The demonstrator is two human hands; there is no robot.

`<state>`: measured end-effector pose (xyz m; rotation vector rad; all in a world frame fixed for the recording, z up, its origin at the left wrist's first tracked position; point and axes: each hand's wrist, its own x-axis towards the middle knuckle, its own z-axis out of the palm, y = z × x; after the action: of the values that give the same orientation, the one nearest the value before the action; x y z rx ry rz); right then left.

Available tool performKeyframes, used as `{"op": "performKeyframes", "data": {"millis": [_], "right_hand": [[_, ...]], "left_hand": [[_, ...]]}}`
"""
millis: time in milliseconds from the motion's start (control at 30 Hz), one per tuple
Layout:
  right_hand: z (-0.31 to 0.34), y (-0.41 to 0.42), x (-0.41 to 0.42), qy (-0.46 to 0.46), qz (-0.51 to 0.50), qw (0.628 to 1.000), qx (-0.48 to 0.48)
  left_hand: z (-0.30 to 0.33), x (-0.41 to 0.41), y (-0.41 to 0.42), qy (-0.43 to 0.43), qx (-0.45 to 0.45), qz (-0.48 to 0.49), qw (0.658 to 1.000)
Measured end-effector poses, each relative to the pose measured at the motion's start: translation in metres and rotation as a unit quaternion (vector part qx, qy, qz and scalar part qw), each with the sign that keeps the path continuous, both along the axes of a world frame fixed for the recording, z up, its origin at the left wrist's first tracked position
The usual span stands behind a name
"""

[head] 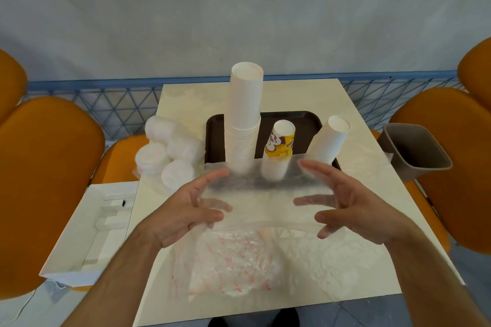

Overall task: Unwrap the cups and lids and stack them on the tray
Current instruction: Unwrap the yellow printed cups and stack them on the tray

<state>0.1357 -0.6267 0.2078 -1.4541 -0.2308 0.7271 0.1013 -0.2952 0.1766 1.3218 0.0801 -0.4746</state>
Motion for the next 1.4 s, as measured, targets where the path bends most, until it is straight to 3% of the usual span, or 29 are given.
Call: {"op": "performKeyframes", "data": {"millis": [200, 467, 533, 600, 667, 733, 867, 967, 1100, 1133, 1200, 1233, 1333, 1400], "right_hand": [[-0.023, 0.023, -0.007, -0.011, 0.011, 0.997, -0.076], [-0.070, 0.047, -0.021, 0.018, 0.130, 0.962, -0.240], [-0.081, 0.054, -0.024, -0.036, 0.132, 0.937, -0.323], [-0.091, 0.063, -0.031, -0.155, 0.072, 0.891, -0.421], [-0.101, 0.080, -0.044, -0.272, -0.016, 0.860, -0.431], [-0.114, 0.099, -0.059, -0.336, -0.008, 0.853, -0.398], [-0.147, 0.123, -0.073, -0.314, 0.106, 0.833, -0.444], [-0.165, 0.127, -0.073, -0.289, 0.132, 0.820, -0.477], [-0.179, 0.127, -0.074, -0.285, 0.140, 0.810, -0.492], [-0.181, 0.127, -0.073, -0.285, 0.141, 0.809, -0.494], [-0.183, 0.128, -0.073, -0.284, 0.140, 0.809, -0.495], [-0.184, 0.128, -0.073, -0.283, 0.139, 0.810, -0.495], [-0.185, 0.130, -0.074, -0.289, 0.133, 0.811, -0.491], [-0.185, 0.130, -0.074, -0.296, 0.128, 0.813, -0.485]], "left_hand": [[-0.014, -0.008, 0.027, 0.018, 0.070, -0.053, 0.996], [-0.051, -0.051, 0.048, 0.118, 0.221, -0.100, 0.963], [-0.061, -0.060, 0.046, 0.123, 0.237, -0.100, 0.959], [-0.069, -0.067, 0.044, 0.121, 0.249, -0.097, 0.956], [-0.077, -0.071, 0.041, 0.124, 0.245, -0.089, 0.957], [-0.083, -0.072, 0.038, 0.123, 0.243, -0.079, 0.959], [-0.094, -0.071, 0.035, 0.116, 0.251, -0.077, 0.958], [-0.101, -0.071, 0.036, 0.107, 0.268, -0.080, 0.954], [-0.104, -0.070, 0.037, 0.077, 0.336, -0.073, 0.936], [-0.103, -0.070, 0.036, 0.045, 0.408, -0.050, 0.911], [-0.105, -0.071, 0.029, -0.050, 0.565, 0.031, 0.823], [-0.105, -0.071, 0.021, -0.103, 0.594, 0.055, 0.796], [-0.110, -0.068, -0.017, -0.209, 0.543, -0.038, 0.813], [-0.124, -0.065, -0.035, -0.204, 0.541, -0.135, 0.804]]}}
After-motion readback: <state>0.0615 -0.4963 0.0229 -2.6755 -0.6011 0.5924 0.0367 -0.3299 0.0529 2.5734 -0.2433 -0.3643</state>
